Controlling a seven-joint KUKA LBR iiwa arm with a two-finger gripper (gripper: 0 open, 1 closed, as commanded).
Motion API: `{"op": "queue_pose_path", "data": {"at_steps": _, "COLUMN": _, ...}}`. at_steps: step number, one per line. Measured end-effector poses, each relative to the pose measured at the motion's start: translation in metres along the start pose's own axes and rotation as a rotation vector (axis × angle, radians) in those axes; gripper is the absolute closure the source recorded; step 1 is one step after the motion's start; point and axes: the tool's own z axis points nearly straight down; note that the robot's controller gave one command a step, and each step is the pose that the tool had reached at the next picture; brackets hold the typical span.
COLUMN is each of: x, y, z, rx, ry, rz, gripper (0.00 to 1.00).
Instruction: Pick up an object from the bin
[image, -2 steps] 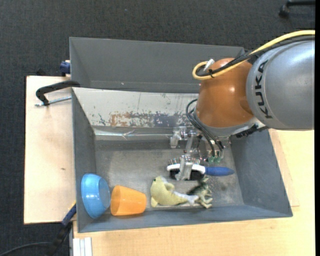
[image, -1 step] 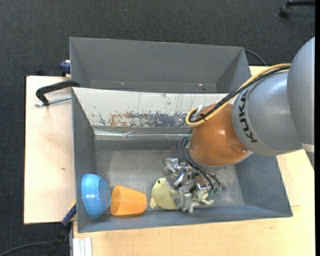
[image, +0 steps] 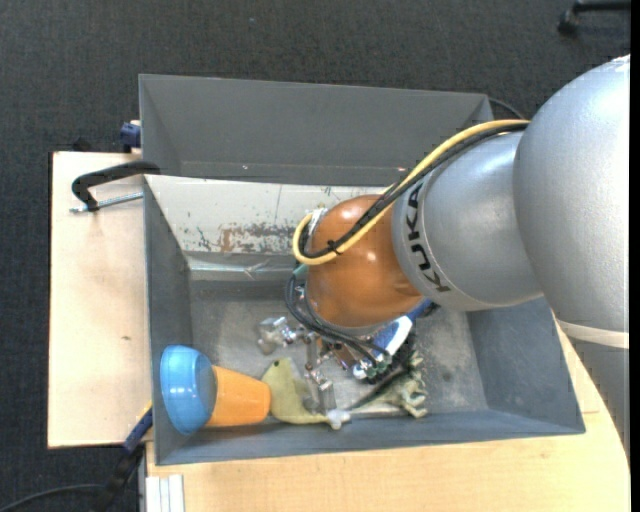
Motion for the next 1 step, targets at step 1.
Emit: {"op": "queue_pose_path", "data": {"at_steps": 1, "x": 0.0140, "y": -0.0338, "z": -0.0411, "rx": 0.002, "ry": -0.002, "rz": -0.263, "gripper": 0.00}}
